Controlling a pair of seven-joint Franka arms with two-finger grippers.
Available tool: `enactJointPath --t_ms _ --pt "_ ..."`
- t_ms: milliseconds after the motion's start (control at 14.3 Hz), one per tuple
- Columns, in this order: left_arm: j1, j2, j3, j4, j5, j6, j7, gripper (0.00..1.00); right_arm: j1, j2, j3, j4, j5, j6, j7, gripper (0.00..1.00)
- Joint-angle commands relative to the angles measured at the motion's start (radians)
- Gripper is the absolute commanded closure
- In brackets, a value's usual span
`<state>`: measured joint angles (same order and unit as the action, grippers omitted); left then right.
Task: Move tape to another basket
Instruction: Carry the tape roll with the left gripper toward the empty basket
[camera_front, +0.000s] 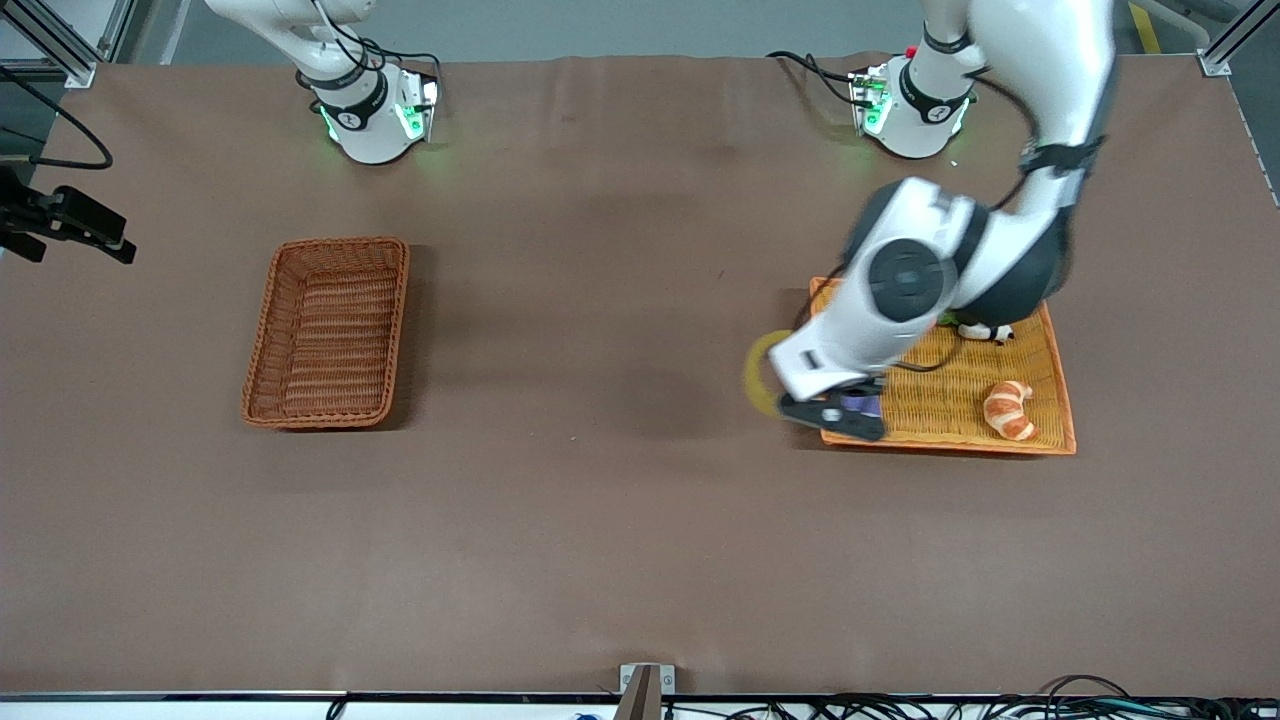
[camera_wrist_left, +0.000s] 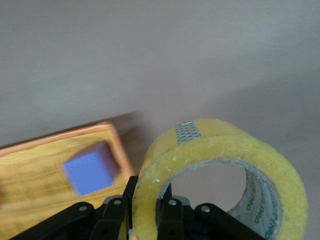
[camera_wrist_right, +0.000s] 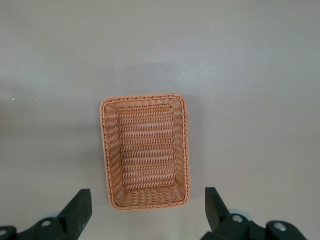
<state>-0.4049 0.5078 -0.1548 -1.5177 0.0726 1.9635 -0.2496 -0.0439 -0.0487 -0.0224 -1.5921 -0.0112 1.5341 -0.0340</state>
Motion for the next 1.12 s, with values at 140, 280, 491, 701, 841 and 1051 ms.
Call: enactJointPath --t_ms 140,280,491,701,841,1051 --pt "-0.145 0.211 0.005 0.235 0.012 -0.020 -0.149 0.99 -0.013 -0.013 0.002 -0.017 0.013 0.011 -0.012 0.00" --pt "-0.207 0.282 0.009 0.301 0.012 -0.009 -0.160 0.99 -0.013 -0.014 0.002 -0.034 0.013 0.015 -0.012 0.00" --pt "-0.282 0.362 0.014 0.346 0.012 0.098 -0.187 0.99 -0.010 -0.014 0.002 -0.042 0.013 0.017 -0.012 0.00" --pt "-0.318 0.396 0.012 0.347 0.010 0.152 -0.192 0.96 -0.007 -0.013 0.006 -0.074 0.014 0.056 -0.012 0.00" --pt "-0.333 0.420 0.011 0.347 0.009 0.213 -0.192 0.91 0.002 -0.013 0.009 -0.120 0.014 0.098 -0.012 0.00" --pt "-0.342 0.445 0.005 0.349 0.009 0.252 -0.194 0.90 0.009 -0.013 0.010 -0.212 0.028 0.191 -0.012 0.00"
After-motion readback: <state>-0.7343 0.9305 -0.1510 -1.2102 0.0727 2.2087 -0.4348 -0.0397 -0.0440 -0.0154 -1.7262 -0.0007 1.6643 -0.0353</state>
